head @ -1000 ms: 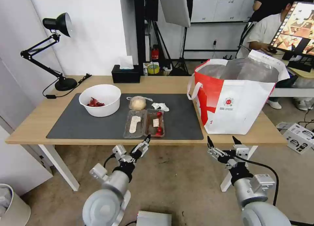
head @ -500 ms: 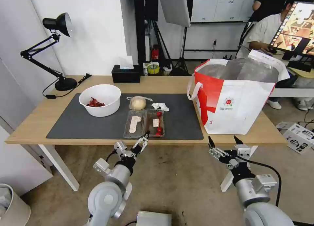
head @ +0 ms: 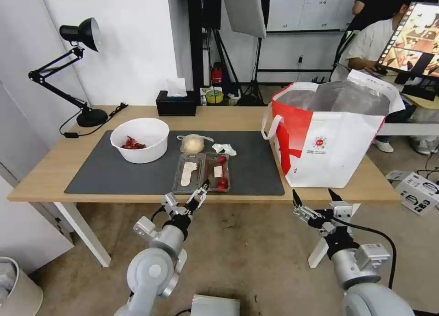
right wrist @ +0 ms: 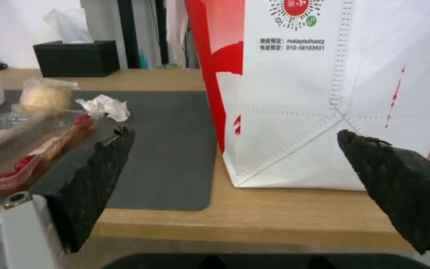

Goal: Pick up the trash from the table and place it into the takeout bag.

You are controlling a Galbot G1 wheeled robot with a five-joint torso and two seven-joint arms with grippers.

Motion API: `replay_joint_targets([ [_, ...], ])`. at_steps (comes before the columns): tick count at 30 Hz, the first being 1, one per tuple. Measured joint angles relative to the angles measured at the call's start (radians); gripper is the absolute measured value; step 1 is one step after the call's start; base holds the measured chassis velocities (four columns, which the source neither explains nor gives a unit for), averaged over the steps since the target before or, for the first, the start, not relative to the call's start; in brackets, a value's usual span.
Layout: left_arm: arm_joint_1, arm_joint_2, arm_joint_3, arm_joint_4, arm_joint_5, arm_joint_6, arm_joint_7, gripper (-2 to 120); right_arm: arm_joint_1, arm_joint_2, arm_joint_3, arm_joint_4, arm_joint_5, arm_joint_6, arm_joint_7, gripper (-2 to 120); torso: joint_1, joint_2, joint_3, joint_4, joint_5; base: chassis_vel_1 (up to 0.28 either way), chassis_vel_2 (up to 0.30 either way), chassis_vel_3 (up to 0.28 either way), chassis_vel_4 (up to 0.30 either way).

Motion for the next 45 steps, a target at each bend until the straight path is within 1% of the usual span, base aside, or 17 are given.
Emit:
replay_joint_targets([
  [10,-0.047,0.001,0.001,0.056,-0.005,-0.005,0.0,100,-0.003,-0.002,0.005,0.0,0.002,0.0,0.002,100,0.0,0.0,0.0,0.0,0.0,0.0,0.0,0.0,0.0],
  [15,-0.067,0.003,0.001,0.068,-0.004,-0.008,0.0,100,-0.003,-0.002,0.006,-0.001,0.003,0.0,0.003,100,0.0,0.0,0.0,0.0,-0.0001,0.0,0.0,0.0,0.0],
  [21,-0.089,0.028,-0.015,0.075,0.002,-0.009,0.001,100,-0.001,0.002,0.005,-0.007,0.003,0.0,0.004,100,0.0,0.0,0.0,0.0,-0.0001,0.0,0.0,0.0,0.0],
  [28,-0.089,0.05,-0.032,0.05,0.005,-0.01,0.004,100,0.004,0.006,0.001,-0.01,0.002,0.0,0.004,100,0.0,0.0,0.0,0.0,-0.0001,0.0,0.0,0.0,0.0],
  [31,-0.086,0.062,-0.043,0.015,0.006,-0.01,0.005,100,0.005,0.007,-0.003,-0.012,0.001,0.0,0.003,100,0.0,0.0,0.0,0.0,-0.0001,0.0,0.0,0.0,0.0],
  [33,-0.086,0.064,-0.044,0.007,0.006,-0.01,0.005,100,0.006,0.007,-0.003,-0.012,0.001,0.0,0.003,100,0.0,0.0,0.0,0.0,-0.0001,0.0,0.0,0.0,0.0],
  [35,-0.089,0.065,-0.042,-0.022,0.006,-0.008,0.005,100,0.004,0.006,-0.004,-0.011,0.0,0.0,0.003,100,0.0,0.0,0.0,0.0001,-0.0001,0.0,0.0,0.0,0.0],
  [36,-0.089,0.065,-0.042,-0.022,0.006,-0.008,0.005,100,0.004,0.006,-0.004,-0.011,0.0,0.0,0.003,100,0.0,0.0,0.0,0.0001,-0.0001,0.0,0.0,0.0,0.0],
  [41,-0.099,0.057,-0.023,-0.041,0.006,-0.005,0.005,100,0.0,0.0,-0.001,-0.003,0.0,0.0,0.002,100,0.0,0.0,0.0,0.0001,-0.0001,0.0,0.0,0.0,0.0],
  [43,-0.115,0.048,0.005,-0.042,0.006,-0.002,0.004,100,-0.006,-0.002,0.001,0.001,0.0,0.0,0.002,100,0.0,0.0,0.0,0.0,0.0,0.0,0.0,0.0,0.0],
  [45,-0.12,0.045,0.014,-0.042,0.006,-0.001,0.003,100,-0.007,-0.002,0.002,0.003,0.0,0.0,0.002,100,0.0,0.0,0.0,0.0,0.0,0.0,0.0,0.0,0.0],
])
